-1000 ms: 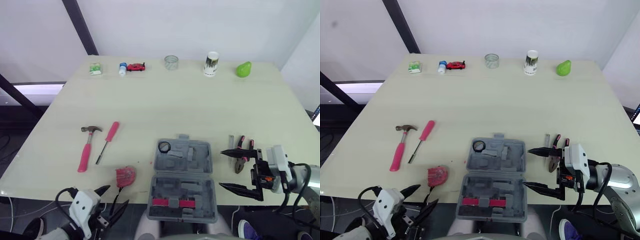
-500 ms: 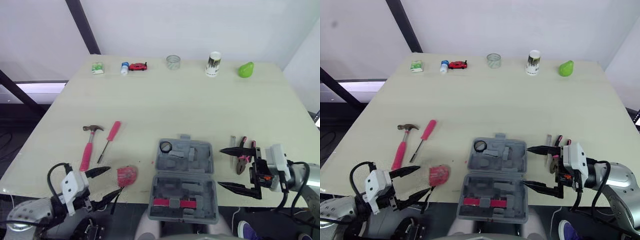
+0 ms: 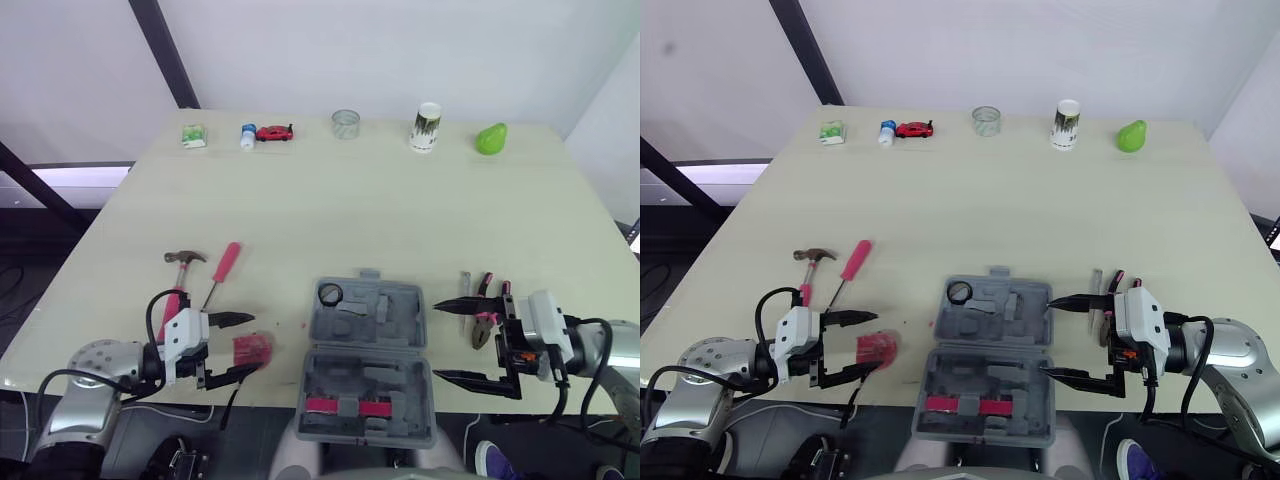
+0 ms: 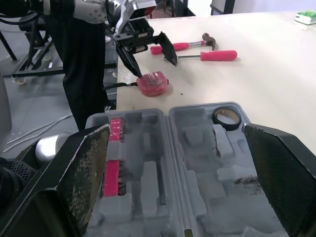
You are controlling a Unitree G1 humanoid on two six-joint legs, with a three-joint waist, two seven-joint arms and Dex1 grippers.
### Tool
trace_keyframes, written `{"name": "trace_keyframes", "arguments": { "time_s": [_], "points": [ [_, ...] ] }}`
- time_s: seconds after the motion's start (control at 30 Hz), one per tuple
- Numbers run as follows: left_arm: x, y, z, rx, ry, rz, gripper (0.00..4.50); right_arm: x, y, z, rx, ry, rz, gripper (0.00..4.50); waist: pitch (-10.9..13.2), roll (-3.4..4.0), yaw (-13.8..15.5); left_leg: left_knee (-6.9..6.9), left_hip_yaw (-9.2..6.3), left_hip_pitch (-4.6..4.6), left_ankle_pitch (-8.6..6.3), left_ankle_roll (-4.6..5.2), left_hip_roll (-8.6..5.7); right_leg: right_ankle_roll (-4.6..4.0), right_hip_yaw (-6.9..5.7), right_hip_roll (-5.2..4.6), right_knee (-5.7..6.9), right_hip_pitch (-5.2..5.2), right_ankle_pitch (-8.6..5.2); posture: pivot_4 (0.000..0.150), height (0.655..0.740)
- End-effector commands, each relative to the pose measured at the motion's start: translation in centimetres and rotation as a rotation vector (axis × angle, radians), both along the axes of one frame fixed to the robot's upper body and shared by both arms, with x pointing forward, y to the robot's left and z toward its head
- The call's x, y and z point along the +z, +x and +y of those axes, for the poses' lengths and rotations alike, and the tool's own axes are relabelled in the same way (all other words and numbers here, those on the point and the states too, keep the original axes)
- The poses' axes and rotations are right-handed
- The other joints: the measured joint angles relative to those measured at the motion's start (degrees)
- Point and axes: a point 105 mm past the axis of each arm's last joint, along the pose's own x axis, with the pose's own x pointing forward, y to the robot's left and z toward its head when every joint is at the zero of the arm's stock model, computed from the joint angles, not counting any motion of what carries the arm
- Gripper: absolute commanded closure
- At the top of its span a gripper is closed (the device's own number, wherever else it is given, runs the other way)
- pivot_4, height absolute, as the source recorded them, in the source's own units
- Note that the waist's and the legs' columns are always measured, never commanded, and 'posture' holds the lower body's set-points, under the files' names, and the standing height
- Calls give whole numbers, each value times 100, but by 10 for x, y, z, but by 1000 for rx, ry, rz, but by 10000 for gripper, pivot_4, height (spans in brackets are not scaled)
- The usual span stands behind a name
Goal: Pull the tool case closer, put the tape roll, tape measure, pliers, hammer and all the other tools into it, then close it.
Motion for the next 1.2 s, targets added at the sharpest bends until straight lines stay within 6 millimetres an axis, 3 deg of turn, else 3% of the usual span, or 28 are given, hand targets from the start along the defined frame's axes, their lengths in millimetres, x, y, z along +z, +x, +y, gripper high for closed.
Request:
{"name": "trace_keyframes", "arguments": {
  "time_s": [0.03,0.5,0.77,0.83,0.87,0.93,1.2],
  "points": [
    [-4,-1,1,-38,20,9,566,5,-1,3,17,16,-31,0,0,0,4,0,0,0,0,0,0,0,0,0,0,0,0,1500,7400],
    [-22,-4,16,1,113,17,566,8,1,6,18,29,-50,0,0,0,4,1,1,0,0,0,1,1,0,-1,2,0,0,1500,7400],
    [-28,1,12,9,132,-10,566,10,3,6,22,32,-58,0,-1,0,5,3,1,0,0,0,1,1,0,-1,4,0,1,1500,7400],
    [-29,1,11,10,126,-5,7138,9,4,5,23,30,-59,0,-1,0,5,3,1,0,0,0,1,1,0,-1,4,0,1,1500,7400],
    [-29,0,11,9,123,-3,7138,9,4,5,23,30,-60,0,-1,0,4,3,1,0,0,0,1,1,0,-1,4,0,1,1500,7400],
    [-29,0,10,3,116,1,14406,9,4,6,25,32,-60,0,-1,1,5,3,1,0,0,0,1,1,0,-1,5,0,1,1500,7400],
    [-16,5,8,-17,86,-37,14422,11,2,8,33,53,-55,0,-1,1,4,3,1,0,0,0,1,1,0,-1,7,0,1,1500,7400]
  ]
}}
